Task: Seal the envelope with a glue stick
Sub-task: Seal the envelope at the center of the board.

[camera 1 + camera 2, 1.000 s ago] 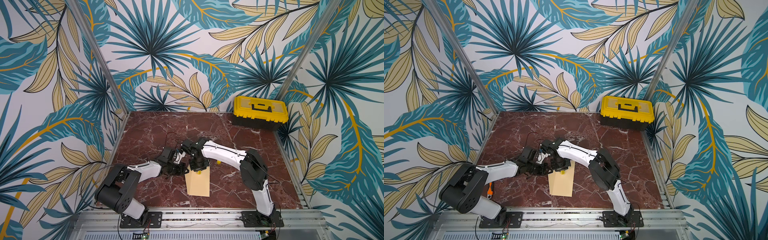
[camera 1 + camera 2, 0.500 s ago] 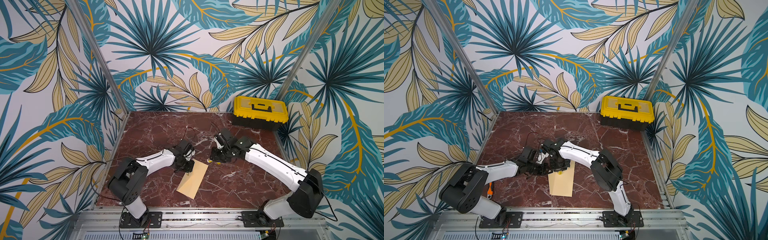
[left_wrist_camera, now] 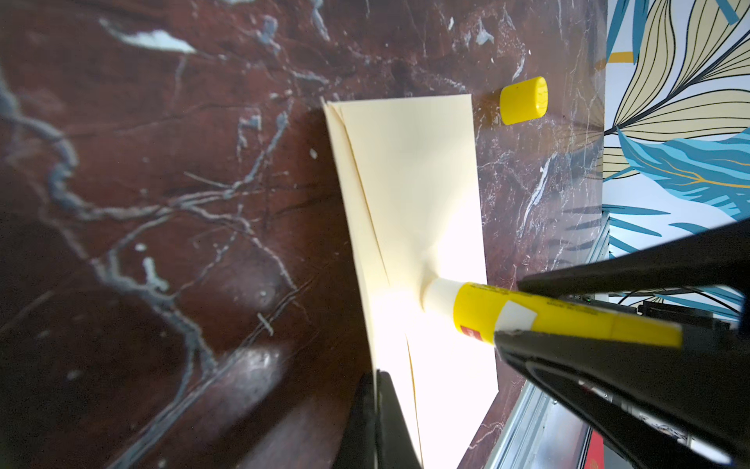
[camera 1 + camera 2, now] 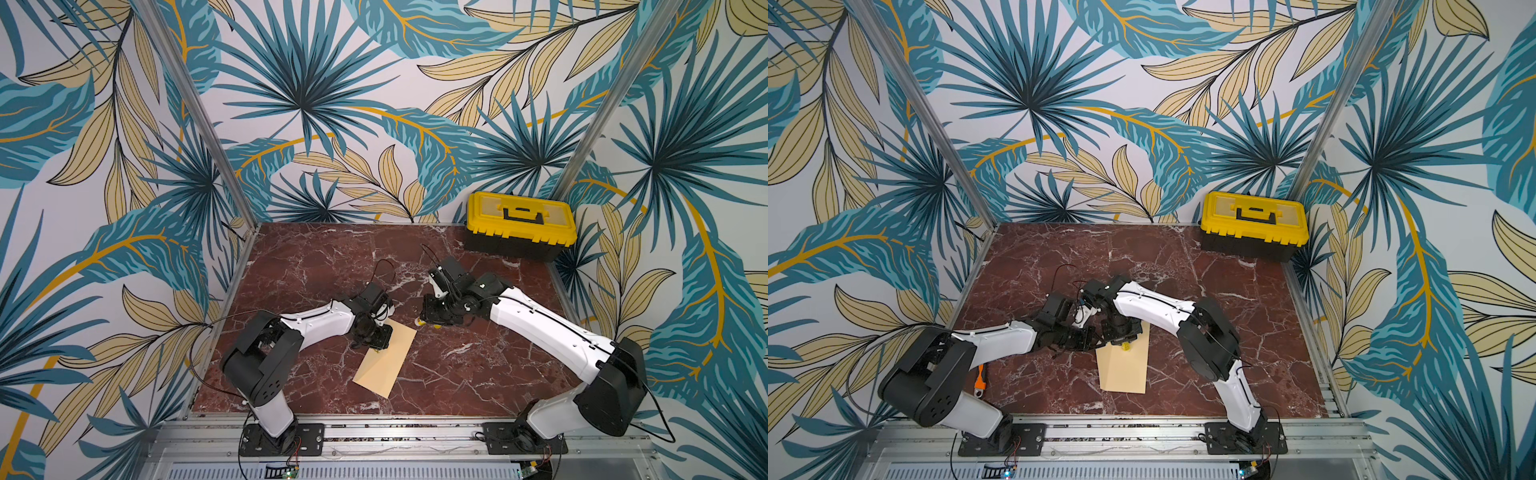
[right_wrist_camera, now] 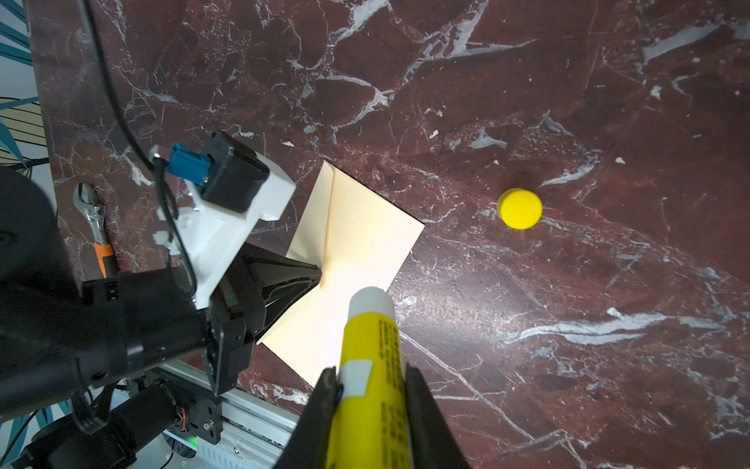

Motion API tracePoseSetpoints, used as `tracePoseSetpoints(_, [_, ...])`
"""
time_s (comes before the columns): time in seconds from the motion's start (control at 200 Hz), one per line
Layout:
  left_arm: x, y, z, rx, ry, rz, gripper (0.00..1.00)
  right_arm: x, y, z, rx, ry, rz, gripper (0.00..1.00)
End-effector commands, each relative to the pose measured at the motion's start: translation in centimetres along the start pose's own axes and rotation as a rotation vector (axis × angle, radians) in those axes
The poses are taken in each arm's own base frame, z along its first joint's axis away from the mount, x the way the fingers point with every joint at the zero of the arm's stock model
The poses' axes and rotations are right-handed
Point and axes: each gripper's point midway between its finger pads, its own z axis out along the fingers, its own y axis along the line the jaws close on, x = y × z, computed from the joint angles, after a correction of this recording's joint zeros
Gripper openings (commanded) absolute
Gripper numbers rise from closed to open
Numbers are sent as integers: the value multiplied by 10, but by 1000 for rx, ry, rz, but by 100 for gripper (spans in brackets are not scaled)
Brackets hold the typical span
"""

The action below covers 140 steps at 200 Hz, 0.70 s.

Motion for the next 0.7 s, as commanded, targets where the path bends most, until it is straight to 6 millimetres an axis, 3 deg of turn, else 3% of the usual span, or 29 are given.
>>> tracePoseSetpoints(0.0, [-10,-6,-4,4,-14,24,3,-6,-11,18,93,-7,7,0])
tracePoseSetpoints(0.18, [-10,-7,-5,5,-16,22,3,-15,7,24,6,-29,32,0])
tracePoseSetpoints(0.361, [-11,-6,-5,-1,-17,24,3,-3,24,34,-100,23,39,0])
tracePoseSetpoints(0.451, [-11,-6,-6,-6,-15,24,3,6,20,37,-99,49,41,0])
tracePoseSetpoints(0.556, [-11,-4,-8,-29,-12,35,3,12,10,29,-72,41,33,0])
tracePoseSetpoints(0.696, [-12,-1,-13,-78,12,70,3,3,14,-1,-169,-28,59,0])
